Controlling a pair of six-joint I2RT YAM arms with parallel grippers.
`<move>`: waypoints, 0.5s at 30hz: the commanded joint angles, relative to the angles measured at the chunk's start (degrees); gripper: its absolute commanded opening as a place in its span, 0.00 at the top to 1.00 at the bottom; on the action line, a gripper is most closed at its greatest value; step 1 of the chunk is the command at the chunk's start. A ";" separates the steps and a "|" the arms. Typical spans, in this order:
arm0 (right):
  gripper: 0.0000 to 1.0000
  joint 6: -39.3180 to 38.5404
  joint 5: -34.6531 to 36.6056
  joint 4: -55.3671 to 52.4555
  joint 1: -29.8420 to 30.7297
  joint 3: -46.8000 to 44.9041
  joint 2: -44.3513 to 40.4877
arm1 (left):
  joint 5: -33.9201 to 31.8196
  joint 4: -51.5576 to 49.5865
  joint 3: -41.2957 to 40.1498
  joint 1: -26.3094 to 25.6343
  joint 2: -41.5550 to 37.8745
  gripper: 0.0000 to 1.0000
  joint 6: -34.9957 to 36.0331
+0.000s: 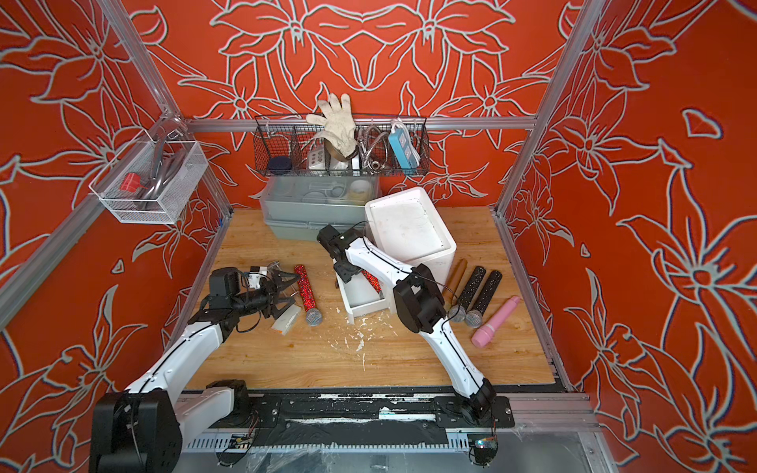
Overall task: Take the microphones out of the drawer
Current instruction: Pick up the microphone from the drawer.
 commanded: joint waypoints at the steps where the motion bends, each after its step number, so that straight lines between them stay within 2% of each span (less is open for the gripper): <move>1: 0.28 -0.31 3.53 -3.11 -1.68 0.55 2.49 | -0.18 0.39 0.79 -0.46 -0.08 0.00 0.50; 15: 0.28 -1.38 1.34 -4.43 -2.09 0.28 6.35 | -0.23 0.05 0.93 -0.44 -0.80 0.00 0.37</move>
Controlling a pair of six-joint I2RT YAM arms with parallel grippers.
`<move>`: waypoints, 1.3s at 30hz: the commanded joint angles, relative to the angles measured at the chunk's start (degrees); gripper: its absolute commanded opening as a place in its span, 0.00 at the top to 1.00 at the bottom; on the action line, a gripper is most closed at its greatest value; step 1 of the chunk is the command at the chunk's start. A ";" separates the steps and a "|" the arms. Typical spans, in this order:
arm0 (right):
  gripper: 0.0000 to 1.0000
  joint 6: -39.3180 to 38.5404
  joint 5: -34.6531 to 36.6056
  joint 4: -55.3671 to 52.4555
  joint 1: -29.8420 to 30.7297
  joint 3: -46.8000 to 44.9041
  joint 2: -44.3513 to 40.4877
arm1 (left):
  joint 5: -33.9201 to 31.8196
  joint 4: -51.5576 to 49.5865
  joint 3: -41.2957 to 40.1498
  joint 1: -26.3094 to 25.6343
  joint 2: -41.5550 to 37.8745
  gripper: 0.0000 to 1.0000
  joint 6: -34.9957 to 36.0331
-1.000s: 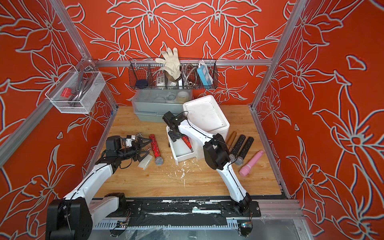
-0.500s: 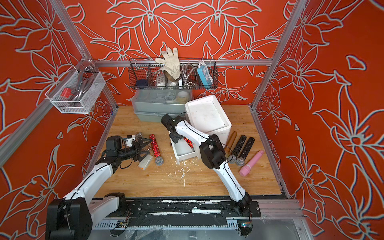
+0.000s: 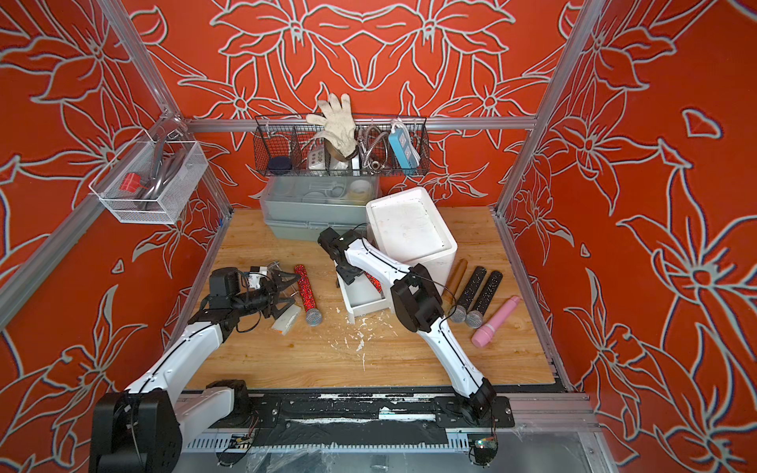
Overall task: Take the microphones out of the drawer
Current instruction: Pick up the microphone from the drawer.
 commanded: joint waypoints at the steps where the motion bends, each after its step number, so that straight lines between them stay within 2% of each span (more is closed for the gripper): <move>1: 0.28 -1.58 0.37 -3.03 -1.93 -0.35 4.95 | -0.21 0.01 1.04 -0.44 -0.87 0.00 0.37; 8: 0.28 -5.77 13.47 -5.41 -1.53 0.87 9.09 | -0.12 0.26 1.16 -0.43 -0.91 0.00 0.12; 14: 0.27 -5.31 14.68 -1.59 -1.58 -3.40 6.89 | -0.12 0.45 1.16 -0.44 -0.80 0.00 -0.15; 21: 0.30 -5.77 0.65 -2.22 -1.88 -1.69 8.04 | -0.12 0.65 1.57 -0.51 -0.87 0.00 -0.51; 28: 0.38 -3.35 -5.43 -0.79 -1.99 -3.40 7.71 | -0.14 0.62 1.73 -0.46 -0.78 0.00 -0.50; 32: 0.49 -2.53 -7.82 -0.44 -2.13 -3.42 7.71 | -0.16 0.43 1.95 -0.45 -0.81 0.00 -0.50; 36: 0.65 -1.88 -8.15 0.03 -2.36 -3.54 6.92 | -0.21 0.26 2.00 -0.44 -0.96 0.00 -0.39; 39: 0.71 -1.73 -7.98 0.49 -2.34 -3.58 5.34 | -0.30 0.27 1.92 -0.45 -0.99 0.00 -0.25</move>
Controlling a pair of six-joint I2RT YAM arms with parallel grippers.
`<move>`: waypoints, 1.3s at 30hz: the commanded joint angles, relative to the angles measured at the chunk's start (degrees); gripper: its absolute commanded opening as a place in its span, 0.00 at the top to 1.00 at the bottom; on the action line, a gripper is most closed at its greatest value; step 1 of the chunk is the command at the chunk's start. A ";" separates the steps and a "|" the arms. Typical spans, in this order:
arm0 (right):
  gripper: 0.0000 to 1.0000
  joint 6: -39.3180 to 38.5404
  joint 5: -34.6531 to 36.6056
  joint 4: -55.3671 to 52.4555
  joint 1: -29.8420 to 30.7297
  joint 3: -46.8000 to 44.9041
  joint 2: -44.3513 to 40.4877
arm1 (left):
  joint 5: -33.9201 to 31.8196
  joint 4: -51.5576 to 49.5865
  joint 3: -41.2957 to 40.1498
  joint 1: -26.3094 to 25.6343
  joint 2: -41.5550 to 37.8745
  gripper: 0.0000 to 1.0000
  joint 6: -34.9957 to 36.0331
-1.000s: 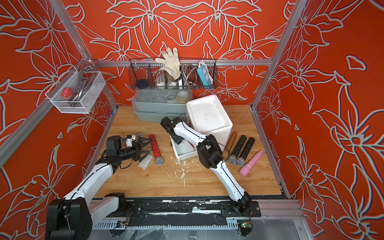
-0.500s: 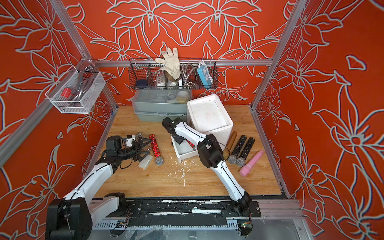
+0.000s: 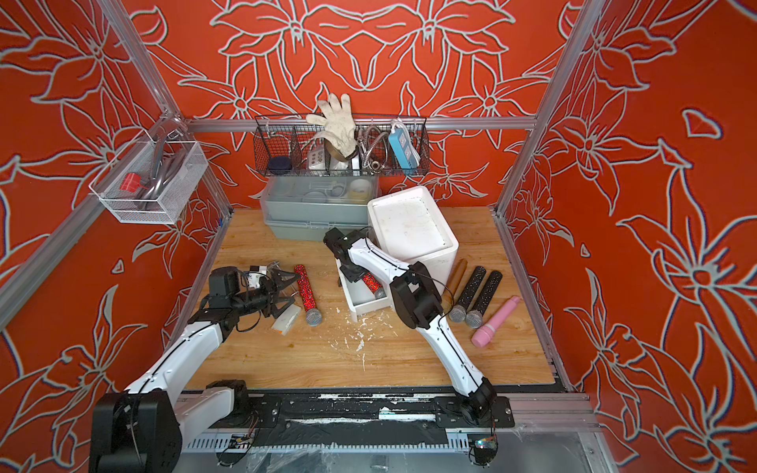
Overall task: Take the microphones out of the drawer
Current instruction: Pick up the microphone from the drawer, then place the microphone at the center of the board.
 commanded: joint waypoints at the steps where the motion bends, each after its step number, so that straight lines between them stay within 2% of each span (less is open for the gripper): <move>1: 0.73 1.24 -4.37 -1.57 -0.35 -2.96 2.48 | -0.03 0.16 1.42 -0.46 -0.94 0.00 0.28; 19: 0.85 3.18 -6.58 -5.16 -0.43 3.39 -10.01 | 0.41 -1.29 1.23 -0.44 -0.63 0.00 2.26; 29: 0.89 6.49 -12.60 -5.10 -0.06 5.04 -15.52 | -0.38 -4.99 2.38 -0.02 -1.93 0.00 4.66; 34: 0.91 10.18 -20.24 -2.98 1.31 5.52 -17.55 | 0.38 -6.25 1.63 3.57 -1.78 0.00 5.37; 39: 0.91 13.96 -22.28 1.89 4.93 4.02 -16.87 | 2.23 -8.57 0.92 9.41 -2.69 0.00 6.68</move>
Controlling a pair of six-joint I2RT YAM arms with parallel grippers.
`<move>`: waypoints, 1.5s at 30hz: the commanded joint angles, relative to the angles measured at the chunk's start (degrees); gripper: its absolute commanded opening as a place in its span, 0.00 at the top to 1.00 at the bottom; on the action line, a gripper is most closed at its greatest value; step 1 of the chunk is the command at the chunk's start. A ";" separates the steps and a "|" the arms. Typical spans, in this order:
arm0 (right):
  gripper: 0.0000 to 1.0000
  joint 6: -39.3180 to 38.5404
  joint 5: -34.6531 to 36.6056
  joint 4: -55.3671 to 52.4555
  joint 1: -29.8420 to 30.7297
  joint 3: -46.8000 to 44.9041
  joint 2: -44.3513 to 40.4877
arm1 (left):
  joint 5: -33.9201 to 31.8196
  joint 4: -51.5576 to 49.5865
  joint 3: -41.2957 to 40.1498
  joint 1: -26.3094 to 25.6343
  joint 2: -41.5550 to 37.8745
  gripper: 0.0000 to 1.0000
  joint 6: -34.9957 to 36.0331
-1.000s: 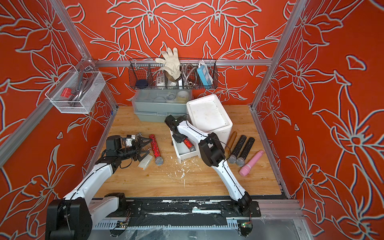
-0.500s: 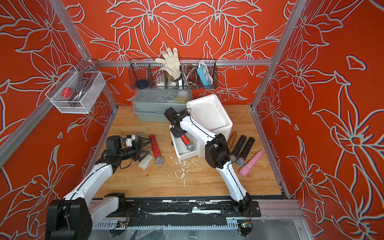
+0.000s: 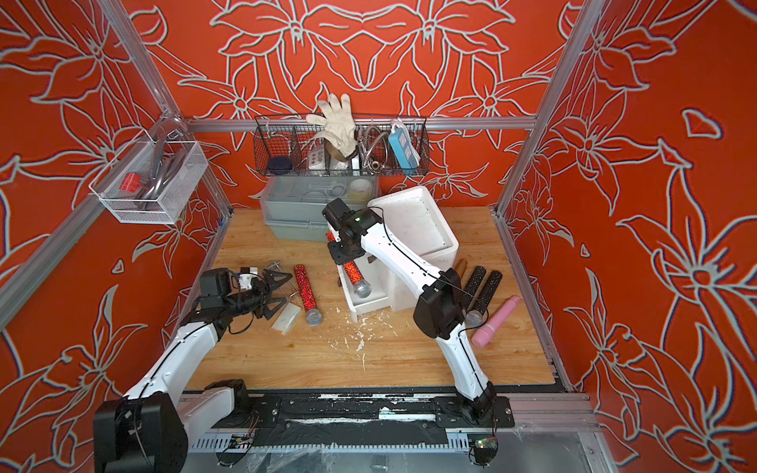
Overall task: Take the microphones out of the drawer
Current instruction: Place the microphone at the center of the board.
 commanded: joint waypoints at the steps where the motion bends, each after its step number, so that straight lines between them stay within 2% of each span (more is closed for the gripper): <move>1: 0.91 4.50 -3.72 4.67 3.15 -0.21 -0.56 | 1.88 -3.43 0.09 3.36 -1.84 0.00 2.89; 8: 0.90 9.31 -0.74 11.61 6.86 -1.87 3.93 | 2.38 -7.76 0.34 7.55 -4.58 0.00 5.53; 20: 0.90 10.74 4.23 14.60 7.26 -6.40 10.61 | 3.59 -9.11 1.52 8.03 -4.94 0.00 6.11; 26: 0.87 11.14 4.50 13.41 7.18 -4.22 14.62 | 4.40 -9.28 0.85 8.03 -5.82 0.00 5.80; 30: 0.78 11.23 4.73 13.04 7.27 -2.95 16.03 | 4.86 -9.29 0.54 8.08 -6.15 0.00 5.47; 37: 0.50 11.02 4.76 12.20 7.23 -0.82 15.61 | 5.14 -8.93 0.61 8.01 -6.22 0.00 4.92; 42: 0.36 9.10 6.26 9.99 7.19 3.44 13.46 | 5.76 -8.67 0.45 8.04 -6.57 0.00 4.74; 45: 0.35 7.34 7.03 8.30 7.18 6.57 11.34 | 6.09 -8.40 0.59 8.03 -6.84 0.00 4.48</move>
